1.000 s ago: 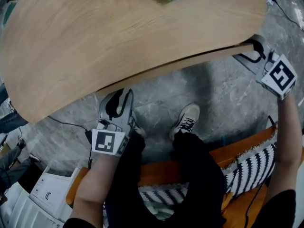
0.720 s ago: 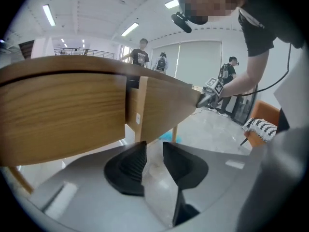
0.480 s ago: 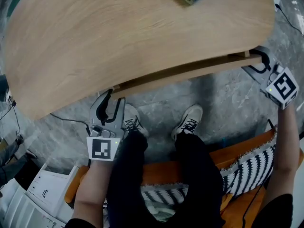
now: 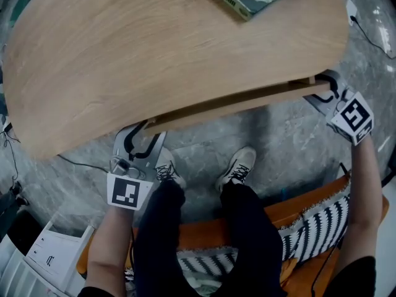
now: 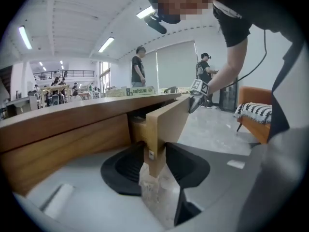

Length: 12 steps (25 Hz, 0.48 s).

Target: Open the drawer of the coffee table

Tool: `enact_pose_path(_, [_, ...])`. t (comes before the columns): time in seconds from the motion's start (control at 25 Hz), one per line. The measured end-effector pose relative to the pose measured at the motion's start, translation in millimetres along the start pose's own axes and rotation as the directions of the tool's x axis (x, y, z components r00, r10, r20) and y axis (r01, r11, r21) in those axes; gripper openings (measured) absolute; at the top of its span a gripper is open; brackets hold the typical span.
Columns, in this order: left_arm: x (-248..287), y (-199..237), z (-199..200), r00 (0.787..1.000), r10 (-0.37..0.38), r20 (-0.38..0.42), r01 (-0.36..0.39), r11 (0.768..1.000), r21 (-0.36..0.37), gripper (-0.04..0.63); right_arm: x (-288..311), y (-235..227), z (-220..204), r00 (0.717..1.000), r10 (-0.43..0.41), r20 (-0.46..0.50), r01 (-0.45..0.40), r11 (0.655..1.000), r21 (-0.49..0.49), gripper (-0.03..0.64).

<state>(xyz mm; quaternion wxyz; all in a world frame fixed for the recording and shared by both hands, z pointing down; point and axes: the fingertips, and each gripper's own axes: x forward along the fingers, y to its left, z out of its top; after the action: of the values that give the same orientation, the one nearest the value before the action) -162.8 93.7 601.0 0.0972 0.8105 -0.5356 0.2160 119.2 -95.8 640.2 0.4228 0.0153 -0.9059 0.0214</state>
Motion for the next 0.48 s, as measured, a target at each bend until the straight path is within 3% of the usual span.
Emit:
enact_pose_path(0.16, [1.5,2.8,9.8,0.996,0.059,0.060,-0.050,0.990,-0.135,0.147,0.0,-1.4,1.4,1.000,-0.017,0.012,0.017,1.000,0.011,0.184])
enact_pose_path(0.48, [-2.9,-2.7,10.1,0.998,0.053,0.042,-0.045,0.983,-0.180,0.140,-4.6,2.5,0.2,1.000,-0.016,-0.005,0.017,0.999,0.032,0.186])
